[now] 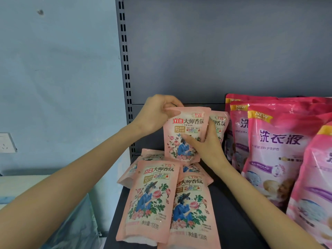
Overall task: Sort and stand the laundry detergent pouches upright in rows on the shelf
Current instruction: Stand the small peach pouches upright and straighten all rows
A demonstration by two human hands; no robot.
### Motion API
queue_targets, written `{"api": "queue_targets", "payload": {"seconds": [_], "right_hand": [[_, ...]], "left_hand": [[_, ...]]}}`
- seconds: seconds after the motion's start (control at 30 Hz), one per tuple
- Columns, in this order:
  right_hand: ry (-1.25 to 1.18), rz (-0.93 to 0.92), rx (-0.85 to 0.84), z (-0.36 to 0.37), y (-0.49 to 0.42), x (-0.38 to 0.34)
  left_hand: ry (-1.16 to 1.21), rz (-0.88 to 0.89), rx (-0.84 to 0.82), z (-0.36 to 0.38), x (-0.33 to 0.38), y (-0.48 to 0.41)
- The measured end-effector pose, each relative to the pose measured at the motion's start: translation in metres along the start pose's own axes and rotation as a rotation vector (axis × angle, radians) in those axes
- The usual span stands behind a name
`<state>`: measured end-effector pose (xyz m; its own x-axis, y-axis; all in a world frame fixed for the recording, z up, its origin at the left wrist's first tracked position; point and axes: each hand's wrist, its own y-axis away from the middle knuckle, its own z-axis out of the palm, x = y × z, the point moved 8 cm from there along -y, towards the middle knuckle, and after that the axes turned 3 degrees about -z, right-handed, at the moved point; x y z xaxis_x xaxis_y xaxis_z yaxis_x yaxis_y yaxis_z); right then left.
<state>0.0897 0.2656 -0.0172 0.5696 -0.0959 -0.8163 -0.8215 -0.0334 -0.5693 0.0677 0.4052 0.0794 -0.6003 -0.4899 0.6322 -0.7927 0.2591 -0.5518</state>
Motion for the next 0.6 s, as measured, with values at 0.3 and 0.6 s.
{"api": "queue_targets", "payload": {"seconds": [0.3, 0.6], "right_hand": [[-0.239, 0.145, 0.137, -0.014, 0.001, 0.008], [-0.013, -0.005, 0.284, -0.044, 0.011, -0.009]], "left_hand": [[0.207, -0.046, 0.034, 0.008, -0.016, 0.000], [0.487, -0.137, 0.016, 0.044, -0.037, -0.007]]}}
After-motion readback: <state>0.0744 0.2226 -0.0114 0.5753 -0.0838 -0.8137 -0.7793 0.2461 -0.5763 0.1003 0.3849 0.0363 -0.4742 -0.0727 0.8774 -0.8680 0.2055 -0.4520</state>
